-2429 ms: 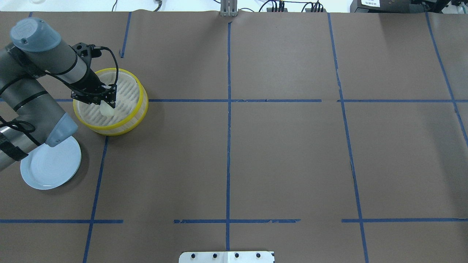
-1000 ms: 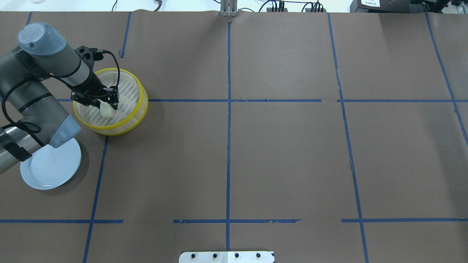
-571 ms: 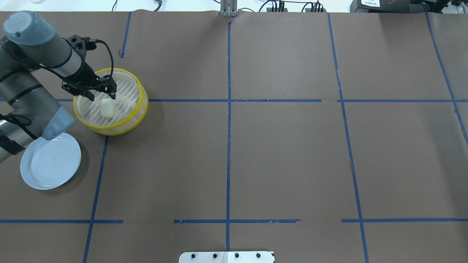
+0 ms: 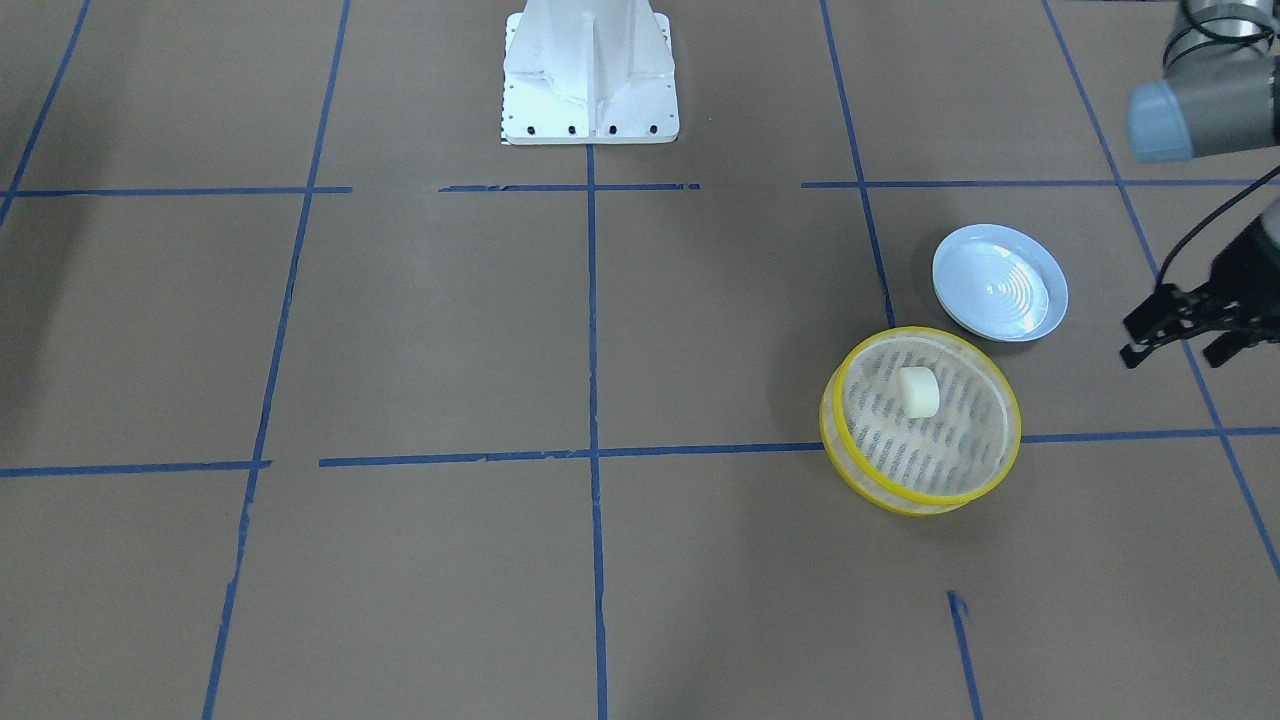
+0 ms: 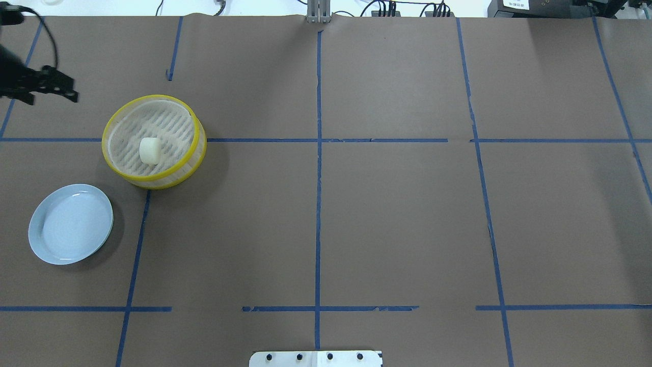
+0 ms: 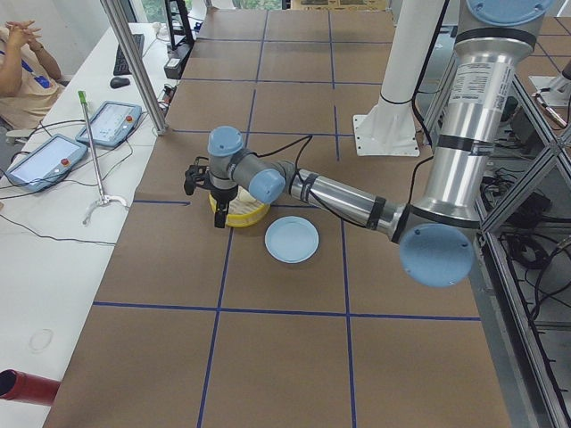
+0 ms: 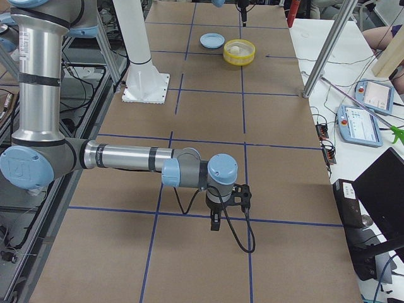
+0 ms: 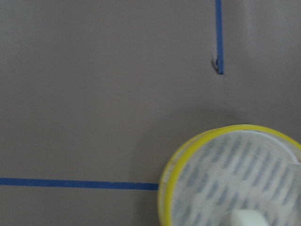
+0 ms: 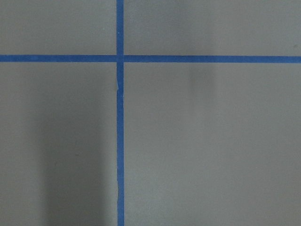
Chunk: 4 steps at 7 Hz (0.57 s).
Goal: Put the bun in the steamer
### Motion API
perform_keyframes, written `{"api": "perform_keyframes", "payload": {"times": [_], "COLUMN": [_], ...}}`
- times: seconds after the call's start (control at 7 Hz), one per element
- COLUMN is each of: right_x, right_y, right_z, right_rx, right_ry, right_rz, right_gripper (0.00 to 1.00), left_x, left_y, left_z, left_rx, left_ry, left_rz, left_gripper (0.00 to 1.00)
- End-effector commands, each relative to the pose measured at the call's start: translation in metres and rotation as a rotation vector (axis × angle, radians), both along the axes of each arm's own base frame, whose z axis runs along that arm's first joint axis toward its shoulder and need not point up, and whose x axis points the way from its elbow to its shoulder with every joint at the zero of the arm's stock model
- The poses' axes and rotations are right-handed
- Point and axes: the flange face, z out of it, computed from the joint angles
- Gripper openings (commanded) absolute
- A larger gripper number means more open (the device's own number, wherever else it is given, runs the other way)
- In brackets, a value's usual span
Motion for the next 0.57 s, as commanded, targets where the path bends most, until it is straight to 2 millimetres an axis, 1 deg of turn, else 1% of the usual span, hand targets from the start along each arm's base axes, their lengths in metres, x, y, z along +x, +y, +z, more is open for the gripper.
{"api": "perform_keyframes", "payload": {"times": [0.0,0.14,0.29,0.43], "right_x": [0.0,0.0,0.0,0.0], "right_y": [0.0,0.0,0.0,0.0], "right_z": [0.0,0.0,0.0,0.0], "right_rx": [0.0,0.0,0.0,0.0], "right_ry": [0.0,0.0,0.0,0.0], "right_rz": [0.0,0.0,0.0,0.0], "right_gripper": [1.0,1.0,1.0,1.0], "left_x": [-0.116,-0.152,-0.162,-0.167], "left_y": [0.049,0.058,0.067,0.072], "left_z": [0.083,0.105,0.119,0.119], "left_rx": [0.034,-0.001,-0.007,-0.025], "left_ry": [-0.057,-0.061,-0.046,-0.055], "left_rz": [0.058,0.046,0.092,0.096], "left_gripper": [0.99,0.99,0.99,0.99]}}
